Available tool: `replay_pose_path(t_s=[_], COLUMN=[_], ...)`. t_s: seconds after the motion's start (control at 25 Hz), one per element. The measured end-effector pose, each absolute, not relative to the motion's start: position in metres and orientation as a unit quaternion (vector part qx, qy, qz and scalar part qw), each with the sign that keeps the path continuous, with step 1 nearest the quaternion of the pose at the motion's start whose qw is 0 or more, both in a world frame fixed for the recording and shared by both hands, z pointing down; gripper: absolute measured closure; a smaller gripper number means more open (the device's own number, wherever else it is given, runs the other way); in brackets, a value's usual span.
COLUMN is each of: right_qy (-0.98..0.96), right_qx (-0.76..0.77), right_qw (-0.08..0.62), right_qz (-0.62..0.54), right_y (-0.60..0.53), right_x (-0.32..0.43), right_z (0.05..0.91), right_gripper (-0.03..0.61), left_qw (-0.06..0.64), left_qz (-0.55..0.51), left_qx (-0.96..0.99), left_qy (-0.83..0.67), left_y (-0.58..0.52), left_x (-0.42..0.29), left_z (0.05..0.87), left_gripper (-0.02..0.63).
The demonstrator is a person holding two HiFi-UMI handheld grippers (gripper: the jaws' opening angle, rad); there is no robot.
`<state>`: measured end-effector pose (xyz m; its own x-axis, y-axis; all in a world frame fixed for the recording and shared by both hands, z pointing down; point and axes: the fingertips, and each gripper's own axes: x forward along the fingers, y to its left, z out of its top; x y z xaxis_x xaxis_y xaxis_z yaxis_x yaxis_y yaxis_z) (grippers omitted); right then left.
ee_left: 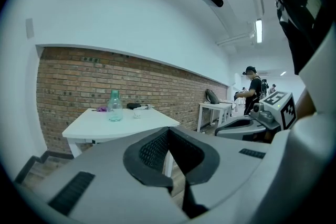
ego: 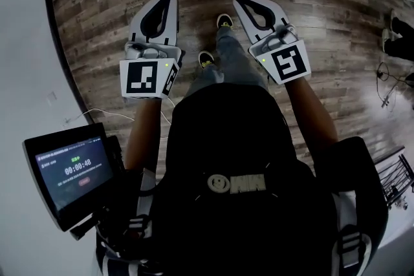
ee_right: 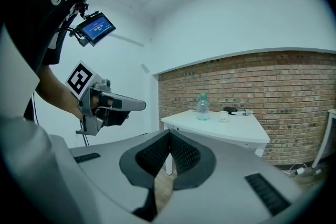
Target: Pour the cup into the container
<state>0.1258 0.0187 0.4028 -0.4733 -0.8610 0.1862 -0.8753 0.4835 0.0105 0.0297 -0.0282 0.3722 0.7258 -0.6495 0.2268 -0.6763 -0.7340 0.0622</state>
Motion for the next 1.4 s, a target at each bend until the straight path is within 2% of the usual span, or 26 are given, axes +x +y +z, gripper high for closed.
replay_pose_path(t_s=[0.52, 0.84, 1.08, 1.4], right_qy=[-0.844, -0.850, -0.865, -0.880], right_qx=[0.523, 0.516, 0.500, 0.472], right_qw=[0.106, 0.091, 0.044, 0.032], right_qz=[0.057, 0.046, 0.017, 0.029], right_y=[0.138, 0.197, 0.313, 0.317], right_x=[0.074, 0.082, 0.109, 0.090], right_z=[0.401, 0.397, 0.366, 0.365], right_gripper=[0.572, 0.572, 0.572, 0.572], left_qw=[0.091, 0.081, 0.041, 0.086], left_qz=[0.080, 0.078, 0.079, 0.075], left_qx=[0.929, 0.930, 0.934, 0.928], left_qy=[-0.350, -0.350, -0.347, -0.355], left_y=[0.083, 0.147, 0.273, 0.276], left_x=[-0.035, -0.014, 0.040, 0.035], left_z=[0.377, 0.373, 0.346, 0.348], left_gripper=[0.612, 0.612, 0.612, 0.611])
